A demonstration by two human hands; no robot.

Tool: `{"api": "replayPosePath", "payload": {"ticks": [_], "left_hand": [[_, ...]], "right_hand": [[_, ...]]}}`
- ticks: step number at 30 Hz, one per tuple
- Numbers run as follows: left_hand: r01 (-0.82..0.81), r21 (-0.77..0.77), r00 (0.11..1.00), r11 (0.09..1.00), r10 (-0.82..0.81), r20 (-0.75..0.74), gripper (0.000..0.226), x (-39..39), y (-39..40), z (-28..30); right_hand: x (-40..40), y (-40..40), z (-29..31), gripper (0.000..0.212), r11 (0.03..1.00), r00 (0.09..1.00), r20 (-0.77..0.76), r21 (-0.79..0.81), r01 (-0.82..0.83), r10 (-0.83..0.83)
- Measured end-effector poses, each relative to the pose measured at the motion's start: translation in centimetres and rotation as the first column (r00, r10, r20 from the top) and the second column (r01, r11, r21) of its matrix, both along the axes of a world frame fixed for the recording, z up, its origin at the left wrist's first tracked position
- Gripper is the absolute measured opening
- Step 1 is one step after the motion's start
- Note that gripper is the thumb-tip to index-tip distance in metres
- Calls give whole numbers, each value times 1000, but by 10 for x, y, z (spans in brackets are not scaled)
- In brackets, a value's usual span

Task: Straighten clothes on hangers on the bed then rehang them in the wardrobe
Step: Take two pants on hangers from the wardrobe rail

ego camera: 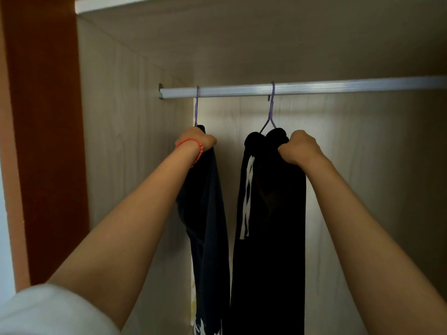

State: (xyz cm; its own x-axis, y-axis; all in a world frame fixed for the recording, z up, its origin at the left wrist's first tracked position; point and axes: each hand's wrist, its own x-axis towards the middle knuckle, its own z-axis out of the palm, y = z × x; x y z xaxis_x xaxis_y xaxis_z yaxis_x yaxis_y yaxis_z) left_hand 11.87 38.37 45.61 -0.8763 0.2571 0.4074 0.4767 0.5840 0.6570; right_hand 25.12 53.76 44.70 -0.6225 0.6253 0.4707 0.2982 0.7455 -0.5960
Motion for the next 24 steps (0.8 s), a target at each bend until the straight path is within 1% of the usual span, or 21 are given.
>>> {"api": "replayPosePath", "payload": {"ticks": [2, 4, 7, 9, 12, 14, 17, 20, 22, 24], "left_hand": [[-2, -29, 999, 1000, 3, 34, 35, 1, -1, 2], [-1, -31, 998, 1000, 3, 62, 32, 1, -6, 4], [1, 40, 996, 999, -4, 84, 26, 1, -17, 8], [19, 163, 998, 986, -29, 57, 29, -2, -22, 10], [63, 394, 995, 917, -90, 49, 34, -10, -28, 17], [67, 457, 995, 887, -94, 36, 34, -11, -32, 20], [74, 475, 997, 877, -70, -26, 34, -14, -35, 22], [111, 439, 991, 891, -69, -111, 24, -19, -40, 20], [144, 438, 985, 888, -86, -150, 23, -21, -43, 13], [176, 467, 979, 867, -106, -172, 25, -22, -44, -1]], "right_hand": [[-2, -2, -2, 30, 1000, 1000, -13, 2, -3, 3], [-3, -3, -5, 31, 1000, 998, -64, -8, -14, 13], [-1, -1, -8, 38, 1000, 989, -147, -20, -24, 20], [-1, 0, -12, 41, 999, 981, -190, -21, -31, 27], [-2, 3, -18, 42, 1000, 970, -242, -6, -22, 20], [-3, 5, -20, 42, 1000, 958, -287, -9, -14, 11], [-4, 8, -22, 43, 1000, 942, -336, -9, -8, 4], [-6, 8, -25, 42, 1000, 929, -371, 24, -11, 19], [-4, 5, -31, 40, 998, 920, -389, 55, -18, 38], [-1, 0, -43, 32, 996, 915, -399, 84, -25, 57]]}}
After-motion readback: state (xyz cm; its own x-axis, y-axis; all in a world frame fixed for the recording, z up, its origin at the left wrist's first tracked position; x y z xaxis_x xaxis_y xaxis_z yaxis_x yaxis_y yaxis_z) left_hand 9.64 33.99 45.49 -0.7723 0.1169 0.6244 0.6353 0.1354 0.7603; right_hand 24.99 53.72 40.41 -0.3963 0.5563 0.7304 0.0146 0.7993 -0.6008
